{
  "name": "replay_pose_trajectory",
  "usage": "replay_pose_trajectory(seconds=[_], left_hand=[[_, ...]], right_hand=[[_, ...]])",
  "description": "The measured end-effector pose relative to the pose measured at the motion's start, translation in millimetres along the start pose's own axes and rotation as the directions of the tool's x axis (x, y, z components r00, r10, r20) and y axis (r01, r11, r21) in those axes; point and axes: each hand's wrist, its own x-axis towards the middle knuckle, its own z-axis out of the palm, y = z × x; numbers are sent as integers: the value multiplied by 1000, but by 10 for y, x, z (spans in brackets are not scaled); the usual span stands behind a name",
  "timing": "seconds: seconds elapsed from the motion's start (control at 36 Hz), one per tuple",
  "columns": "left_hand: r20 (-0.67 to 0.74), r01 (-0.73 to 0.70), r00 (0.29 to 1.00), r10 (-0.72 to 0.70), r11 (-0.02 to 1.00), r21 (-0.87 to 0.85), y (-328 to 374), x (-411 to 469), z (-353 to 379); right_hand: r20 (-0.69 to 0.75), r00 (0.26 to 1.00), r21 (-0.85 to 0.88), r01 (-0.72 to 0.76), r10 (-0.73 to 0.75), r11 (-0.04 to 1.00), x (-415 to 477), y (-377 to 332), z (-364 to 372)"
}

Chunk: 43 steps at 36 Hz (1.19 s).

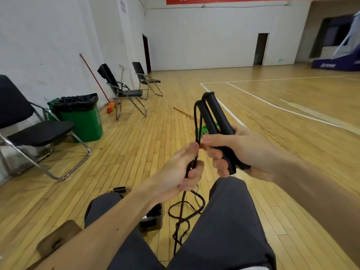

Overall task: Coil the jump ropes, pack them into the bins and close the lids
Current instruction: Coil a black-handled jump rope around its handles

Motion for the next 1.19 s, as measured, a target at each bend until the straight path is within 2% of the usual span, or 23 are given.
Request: replay_pose_trajectory(seconds=[0.03, 0.08, 0.17, 0.22, 0.28, 0.33, 0.36, 0.47, 0.56, 0.69, 0.86, 0.92, 1.0, 1.11, 1.19], left_hand=[[-31, -12, 999, 13, 999, 31, 8, 6, -7], [-104, -23, 994, 45, 978, 205, 24, 20, -18], [-120, -15, 988, 97, 834, 551, 37, 29, -37], [-74, -34, 987, 143, 634, 773, 53, 10, -53], [-40, -14, 985, 167, 306, 952, 99, -29, -78], [-7, 10, 986, 165, -22, 1000, 161, -78, -106], [35, -12, 984, 173, -128, 992, 184, -98, -127], [185, -90, 967, 174, -446, 891, 338, -145, -141], [250, -130, 959, 134, -574, 808, 457, -186, -125], [516, -362, 847, 125, -576, 733, 620, -161, -250], [627, -457, 766, 141, -565, 686, 844, -120, -247], [634, -492, 760, 143, -511, 705, 883, -116, -222], [581, -504, 797, 165, -348, 791, 926, -106, -198], [412, -417, 901, 138, 15, 909, 1000, -112, -214], [304, -312, 950, 73, 249, 917, 1044, -118, -227]], right_hand=[[-33, 999, -21, -9, 8, 1000, 20, 15, -42], [-86, 996, -85, -18, 11, 996, 63, 64, -124], [-112, 994, -258, -21, -9, 966, 118, 183, -176], [-131, 991, -334, -53, 9, 941, 148, 271, -175], [-145, 989, -408, -83, 25, 909, 173, 338, -169], [-139, 990, -490, -99, 35, 866, 199, 380, -157], [-132, 990, -530, -106, 42, 841, 209, 395, -151], [-127, 989, -687, -141, 73, 713, 242, 429, -130], [-139, 987, -813, -161, 83, 560, 247, 429, -99], [-67, 985, -904, -127, 157, 409, 246, 414, 2], [17, 989, -967, -20, 145, 253, 185, 270, 100], [65, 987, -980, 36, 144, 197, 137, 205, 105], [137, 983, -981, 117, 123, 153, 65, 113, 93], [192, 980, -976, 185, 50, 116, -7, 23, 103], [219, 976, -974, 219, -9, 62, -33, -11, 117]])
